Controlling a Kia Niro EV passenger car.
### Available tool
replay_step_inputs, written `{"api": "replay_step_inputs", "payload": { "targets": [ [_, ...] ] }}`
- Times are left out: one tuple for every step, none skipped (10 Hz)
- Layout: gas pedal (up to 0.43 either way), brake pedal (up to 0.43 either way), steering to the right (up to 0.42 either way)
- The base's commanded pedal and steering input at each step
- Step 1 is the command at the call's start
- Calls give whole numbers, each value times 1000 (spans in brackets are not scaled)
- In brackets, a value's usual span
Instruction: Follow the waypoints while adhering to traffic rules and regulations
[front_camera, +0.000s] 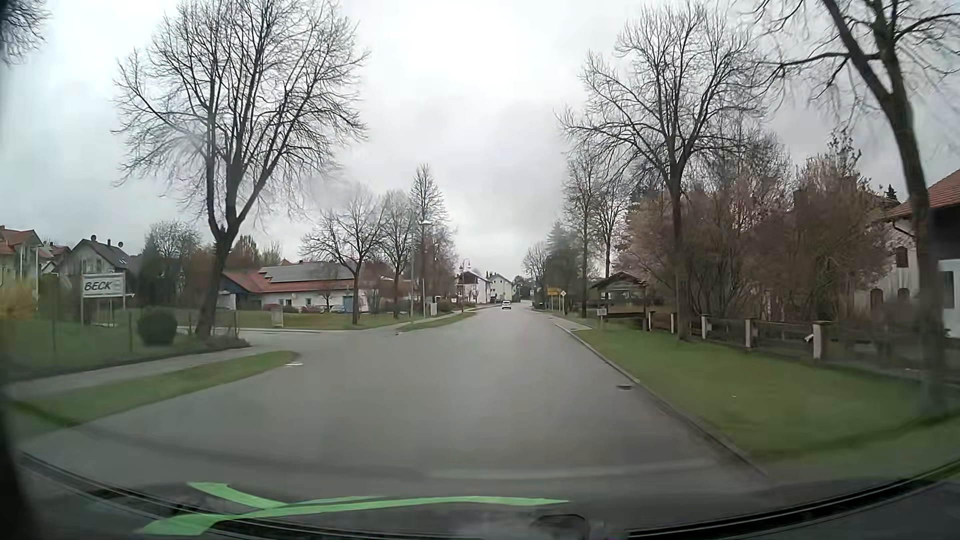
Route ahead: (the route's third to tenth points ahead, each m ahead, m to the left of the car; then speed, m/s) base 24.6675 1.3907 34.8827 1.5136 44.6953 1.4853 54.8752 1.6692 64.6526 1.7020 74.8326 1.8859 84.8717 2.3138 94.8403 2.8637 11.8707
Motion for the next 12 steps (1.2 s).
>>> {"api": "replay_step_inputs", "payload": {
  "targets": [
    [110,0,1],
    [110,0,1],
    [110,0,1],
    [110,0,1],
    [110,0,1],
    [110,0,0],
    [110,0,0],
    [110,0,0],
    [110,0,0],
    [110,0,0],
    [110,0,0],
    [110,0,0]
  ]
}}
